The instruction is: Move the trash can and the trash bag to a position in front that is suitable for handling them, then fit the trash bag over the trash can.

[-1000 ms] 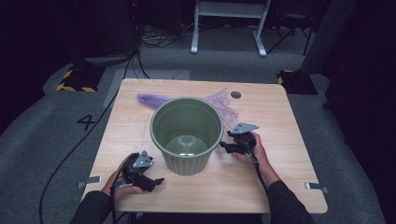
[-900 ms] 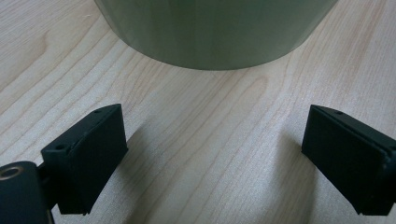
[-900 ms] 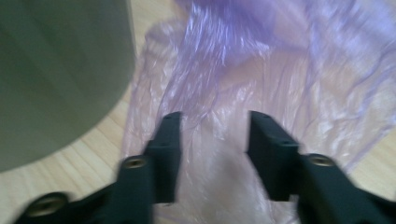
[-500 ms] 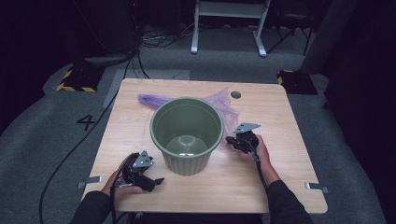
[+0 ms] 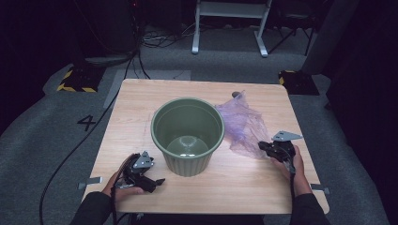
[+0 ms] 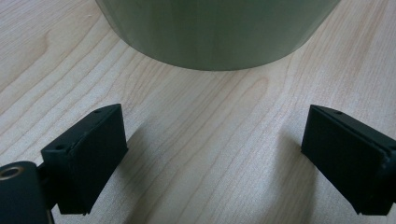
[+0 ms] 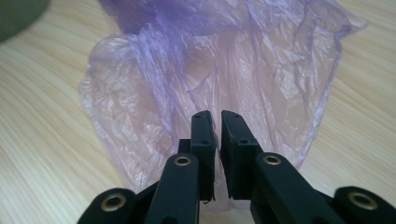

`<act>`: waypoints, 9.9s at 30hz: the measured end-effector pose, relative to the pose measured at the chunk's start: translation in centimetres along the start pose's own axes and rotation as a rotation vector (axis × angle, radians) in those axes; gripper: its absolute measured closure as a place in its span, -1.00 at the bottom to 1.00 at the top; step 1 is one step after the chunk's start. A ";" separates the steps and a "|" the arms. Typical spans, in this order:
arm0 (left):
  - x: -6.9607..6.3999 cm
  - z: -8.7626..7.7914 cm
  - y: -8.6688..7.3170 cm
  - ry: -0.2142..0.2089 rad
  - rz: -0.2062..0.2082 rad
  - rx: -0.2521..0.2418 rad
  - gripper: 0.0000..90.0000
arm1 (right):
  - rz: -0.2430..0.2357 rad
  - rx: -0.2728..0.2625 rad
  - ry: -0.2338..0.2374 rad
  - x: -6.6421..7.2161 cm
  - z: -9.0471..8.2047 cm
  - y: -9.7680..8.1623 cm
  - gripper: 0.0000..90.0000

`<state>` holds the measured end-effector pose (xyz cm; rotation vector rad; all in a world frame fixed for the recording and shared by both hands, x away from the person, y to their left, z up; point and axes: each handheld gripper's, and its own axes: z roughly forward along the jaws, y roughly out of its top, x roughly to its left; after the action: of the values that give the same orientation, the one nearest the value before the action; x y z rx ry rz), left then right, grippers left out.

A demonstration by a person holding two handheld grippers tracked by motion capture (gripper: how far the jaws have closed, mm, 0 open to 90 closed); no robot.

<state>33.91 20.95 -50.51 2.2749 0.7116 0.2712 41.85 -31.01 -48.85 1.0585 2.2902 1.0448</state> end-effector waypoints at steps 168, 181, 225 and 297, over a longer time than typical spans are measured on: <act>-0.1 -0.1 -0.1 0.007 0.000 -0.002 -0.84 | 0.049 0.030 0.019 1.0 1.1 1.8 0.57; -0.1 -0.1 -0.1 0.005 0.000 -0.002 -0.84 | 0.009 -0.071 -0.052 3.3 -0.1 4.6 -0.43; -0.4 -0.3 -0.3 0.023 -0.015 -0.002 -0.82 | 0.118 0.016 -0.010 1.0 5.0 2.7 0.99; -0.2 0.1 0.2 0.013 -0.002 -0.002 -0.82 | 0.118 -0.360 -0.061 0.9 -4.3 7.4 1.00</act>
<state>33.82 20.65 -50.48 2.2720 0.7196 0.2857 42.09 -29.13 -40.49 1.0657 1.9131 1.3875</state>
